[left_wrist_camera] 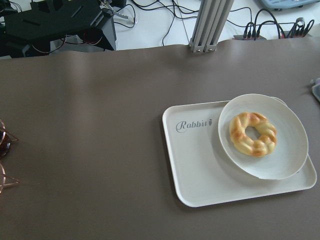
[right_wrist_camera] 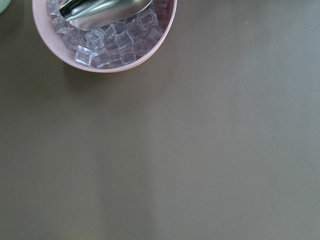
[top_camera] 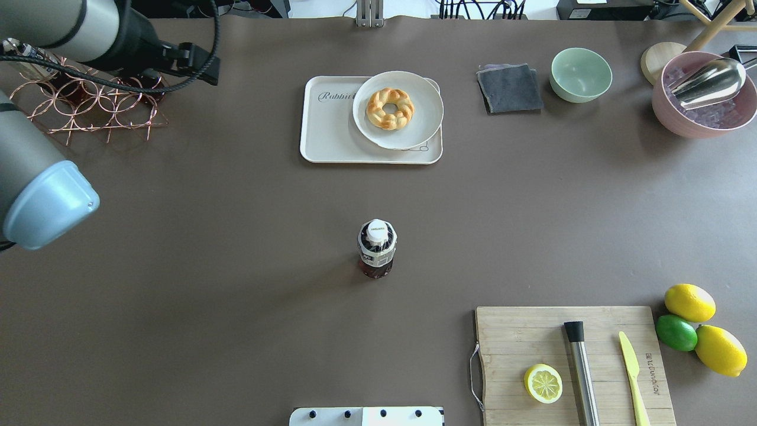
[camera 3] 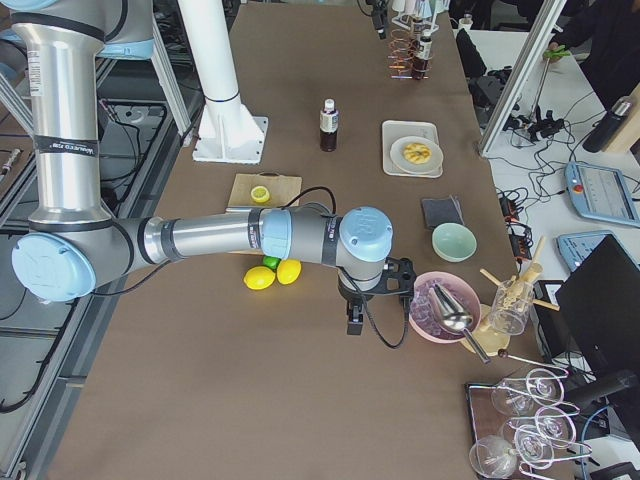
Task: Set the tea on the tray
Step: 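Open the left gripper and withdraw it back toward the rack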
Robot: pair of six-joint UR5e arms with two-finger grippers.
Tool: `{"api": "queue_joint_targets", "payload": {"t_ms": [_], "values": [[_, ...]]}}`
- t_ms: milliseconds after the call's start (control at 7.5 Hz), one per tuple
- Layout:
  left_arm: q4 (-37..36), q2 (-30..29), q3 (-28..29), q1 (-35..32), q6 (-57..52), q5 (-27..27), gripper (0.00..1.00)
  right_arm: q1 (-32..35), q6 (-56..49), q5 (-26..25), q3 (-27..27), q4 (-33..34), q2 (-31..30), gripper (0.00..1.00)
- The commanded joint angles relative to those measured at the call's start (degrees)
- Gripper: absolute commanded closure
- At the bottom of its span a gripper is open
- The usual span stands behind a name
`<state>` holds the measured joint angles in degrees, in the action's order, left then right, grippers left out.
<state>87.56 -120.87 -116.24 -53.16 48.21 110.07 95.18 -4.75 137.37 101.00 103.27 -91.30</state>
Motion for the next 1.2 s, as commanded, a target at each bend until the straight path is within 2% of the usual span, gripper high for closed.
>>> {"api": "queue_joint_targets", "payload": {"t_ms": [0, 267, 533, 667, 933, 1067], "values": [[0.16, 11.41, 1.1, -14.64, -19.3, 13.47, 0.02, -0.95, 0.0, 0.27, 1.47, 0.0, 1.02, 0.0], [-0.02, 18.53, 3.02, -21.43, -35.38, 14.65, 0.02, -4.55, 1.05, 2.18, 3.76, 0.09, 3.48, 0.0], [-1.51, 18.92, 7.68, -27.67, -44.23, 14.65, 0.02, -14.62, 20.64, 1.86, 10.85, 0.0, 7.86, 0.0], [-3.0, 19.61, 8.3, -30.13, -48.43, 14.65, 0.02, -20.59, 25.79, 1.5, 13.23, 0.0, 10.58, 0.0], [-3.27, 23.12, 11.54, -34.79, -56.62, 14.65, 0.02, -32.89, 41.85, -4.71, 19.12, 0.0, 16.29, 0.0], [-3.27, 24.96, 12.26, -35.34, -57.35, 14.74, 0.02, -38.52, 46.97, -5.87, 19.06, 0.09, 19.8, 0.0]]}}
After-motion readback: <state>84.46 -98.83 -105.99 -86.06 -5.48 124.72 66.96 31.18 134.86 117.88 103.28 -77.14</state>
